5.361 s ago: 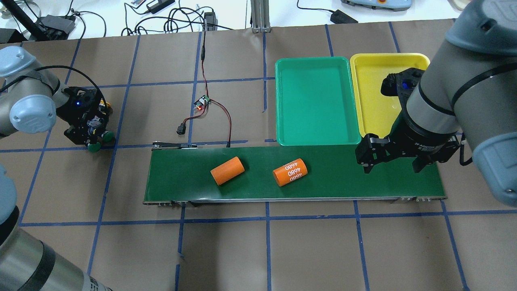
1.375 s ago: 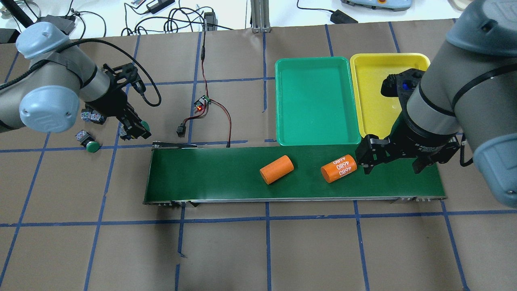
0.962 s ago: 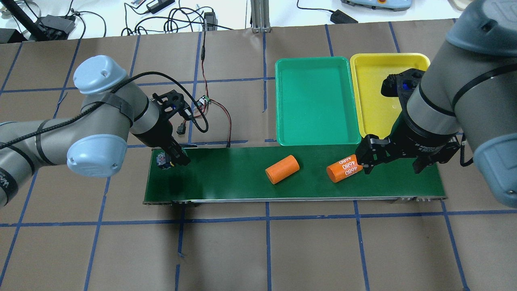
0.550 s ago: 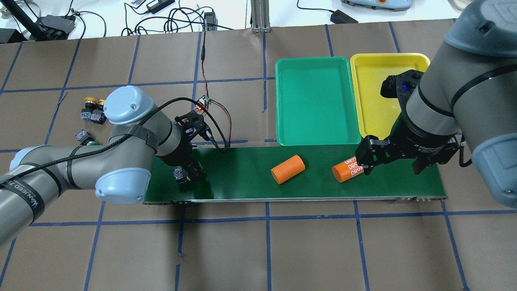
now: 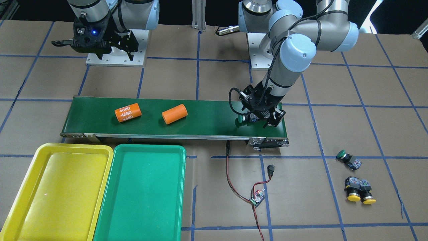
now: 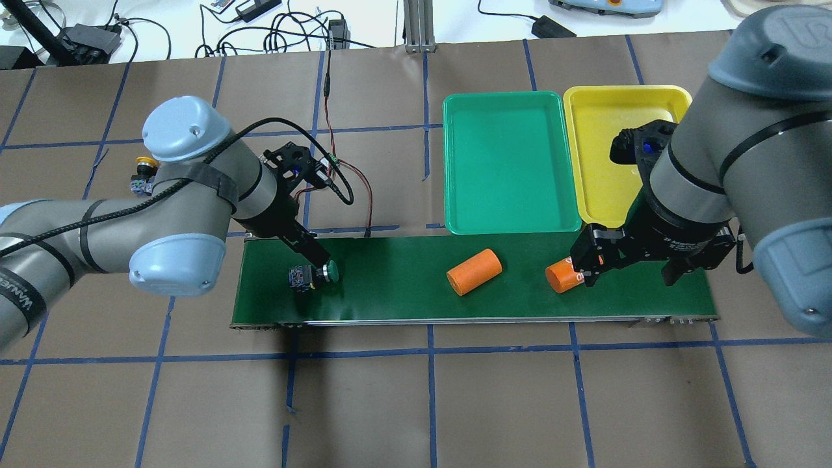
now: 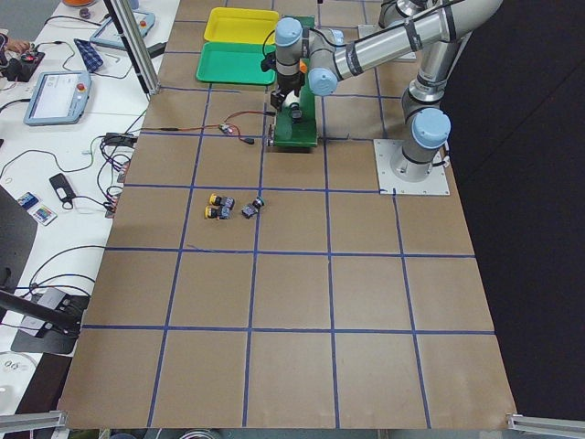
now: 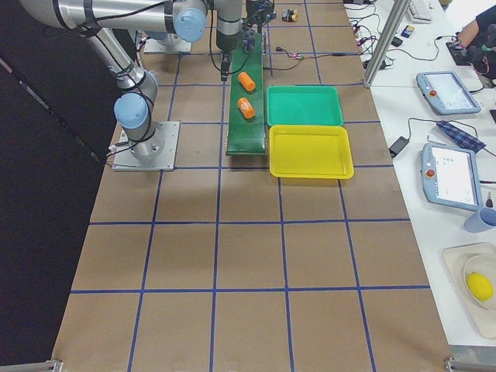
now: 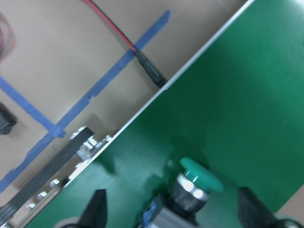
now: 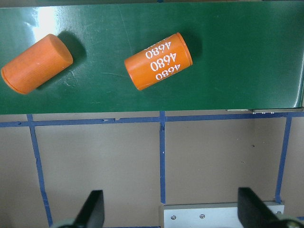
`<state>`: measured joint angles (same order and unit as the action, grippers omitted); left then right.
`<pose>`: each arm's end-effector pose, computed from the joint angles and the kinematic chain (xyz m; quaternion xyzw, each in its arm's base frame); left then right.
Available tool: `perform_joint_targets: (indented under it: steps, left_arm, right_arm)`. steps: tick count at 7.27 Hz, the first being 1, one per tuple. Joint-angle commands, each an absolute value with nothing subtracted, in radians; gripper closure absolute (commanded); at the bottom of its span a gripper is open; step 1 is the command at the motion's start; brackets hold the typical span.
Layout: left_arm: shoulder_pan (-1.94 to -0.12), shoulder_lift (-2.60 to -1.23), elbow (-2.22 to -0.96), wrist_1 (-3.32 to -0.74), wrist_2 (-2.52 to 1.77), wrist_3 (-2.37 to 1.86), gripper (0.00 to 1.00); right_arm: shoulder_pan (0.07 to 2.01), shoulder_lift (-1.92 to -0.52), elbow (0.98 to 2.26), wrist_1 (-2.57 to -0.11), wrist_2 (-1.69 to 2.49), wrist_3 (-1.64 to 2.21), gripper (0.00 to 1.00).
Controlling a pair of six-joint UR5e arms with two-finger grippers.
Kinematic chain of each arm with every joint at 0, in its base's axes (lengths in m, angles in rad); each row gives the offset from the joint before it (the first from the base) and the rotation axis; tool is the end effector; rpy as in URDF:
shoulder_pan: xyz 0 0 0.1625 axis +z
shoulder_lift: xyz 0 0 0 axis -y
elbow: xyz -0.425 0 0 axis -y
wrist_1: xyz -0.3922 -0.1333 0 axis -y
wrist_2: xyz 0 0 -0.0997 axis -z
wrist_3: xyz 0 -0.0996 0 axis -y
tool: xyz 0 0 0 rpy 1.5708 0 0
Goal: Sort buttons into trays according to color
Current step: 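Return the left gripper to the pile while the right gripper lowers to the orange cylinder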
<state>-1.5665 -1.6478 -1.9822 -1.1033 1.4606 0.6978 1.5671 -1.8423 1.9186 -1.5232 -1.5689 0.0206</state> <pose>-0.1422 -0.4773 0.3012 -0.3388 -0.9392 0.0091 0.0553 0.1321 -0.3642 0.4309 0.0122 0.9980 0.0619 0.0004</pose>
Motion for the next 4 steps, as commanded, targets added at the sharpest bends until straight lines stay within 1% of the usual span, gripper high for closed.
perform_joint_targets:
  steps: [1,2,3,4]
  left_arm:
    - [-1.344,-1.683,-1.873,-1.245,1.523,0.689,0.00]
    - [-1.209,-1.703,-1.867,-1.246,1.520,0.702,0.00]
    - [-1.110,-1.747,-1.864,-1.232,1.510,0.718,0.00]
    - [-1.056,-1.805,-1.849,-1.207,1.512,0.824,0.00]
  right_arm:
    - [1.568,-1.842,1.919,-1.523,-1.568,0.021,0.00]
    - [1.566,-1.844,1.919,-1.523,-1.569,0.021,0.00]
    - [1.566,-1.844,1.919,-1.523,-1.568,0.023,0.00]
    - [1.568,-1.844,1.919,-1.523,-1.569,0.021,0.00]
